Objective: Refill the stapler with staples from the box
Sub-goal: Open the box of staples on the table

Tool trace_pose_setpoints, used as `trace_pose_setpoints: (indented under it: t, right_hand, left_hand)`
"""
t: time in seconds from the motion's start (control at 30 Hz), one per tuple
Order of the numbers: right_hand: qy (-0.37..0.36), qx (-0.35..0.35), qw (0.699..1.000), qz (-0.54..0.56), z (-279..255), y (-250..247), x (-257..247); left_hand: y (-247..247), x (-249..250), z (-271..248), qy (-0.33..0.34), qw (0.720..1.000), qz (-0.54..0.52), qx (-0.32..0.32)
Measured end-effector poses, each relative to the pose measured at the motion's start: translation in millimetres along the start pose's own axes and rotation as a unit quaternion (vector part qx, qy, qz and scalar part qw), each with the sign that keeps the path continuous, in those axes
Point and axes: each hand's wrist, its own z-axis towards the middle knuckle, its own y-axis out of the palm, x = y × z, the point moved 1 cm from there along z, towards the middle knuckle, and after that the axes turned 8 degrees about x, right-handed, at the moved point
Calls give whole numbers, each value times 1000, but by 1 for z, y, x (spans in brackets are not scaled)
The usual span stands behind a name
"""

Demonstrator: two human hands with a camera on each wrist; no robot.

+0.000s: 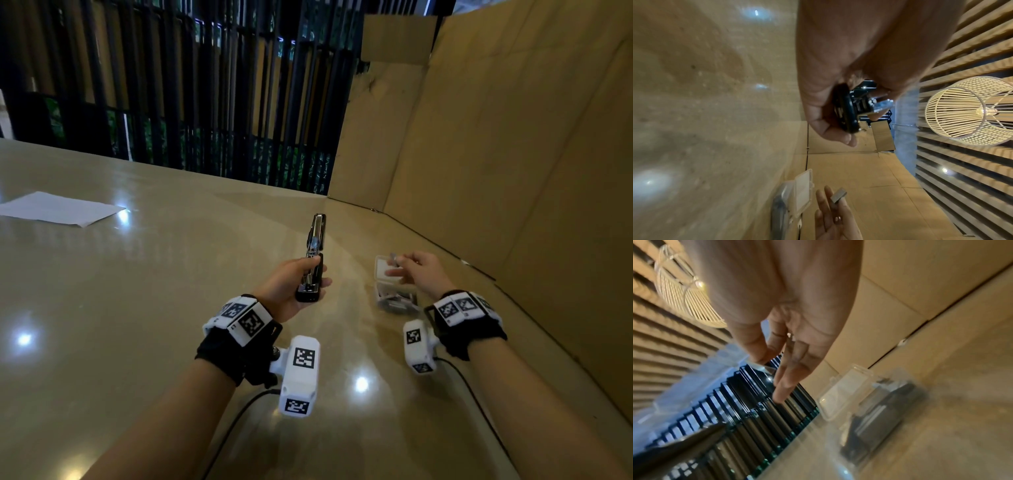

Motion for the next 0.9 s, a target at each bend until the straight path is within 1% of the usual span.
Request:
trace_pose_setpoints:
  t: [0.07, 0.1, 0.23, 0.33, 0.4, 0.5, 0.57, 0.6, 0.73, 0.8, 0.9]
  right_hand:
    - [30, -31, 991, 125, -9, 2, -4]
    - [38, -38, 984, 169, -14, 3, -7]
    - [57, -36, 951, 301, -30, 12, -13]
    - [83, -41, 940, 329, -40, 23, -17]
    - [115, -51, 930, 345, -46, 30, -19]
    - [180, -71, 901, 389, -55, 39, -19]
    - [222, -93, 878, 414, -61, 44, -16]
    - [237, -100, 872, 417, -62, 47, -14]
    - [275, -86, 865, 411, -63, 54, -6]
    - [276, -77, 865, 411, -63, 56, -4]
    - [261, -80, 864, 423, -63, 56, -4]
  left_hand:
    - [2, -1, 0, -11, 1000, -14, -5]
    - [4, -2, 0, -16, 1000, -18, -5]
    - [3, -7, 1, -38, 999, -29, -16]
    - [3, -9, 4, -52, 996, -56, -45]
    - [4, -9, 3, -63, 994, -72, -60]
    - [8, -12, 2, -77, 990, -87, -75]
    - [9, -14, 2, -80, 989, -94, -77]
    - [10, -15, 2, -78, 990, -93, -75]
    - [10, -20, 5, -44, 996, -72, -42]
    - [9, -23, 8, -23, 997, -60, -33]
    - [7, -25, 11, -15, 998, -51, -23]
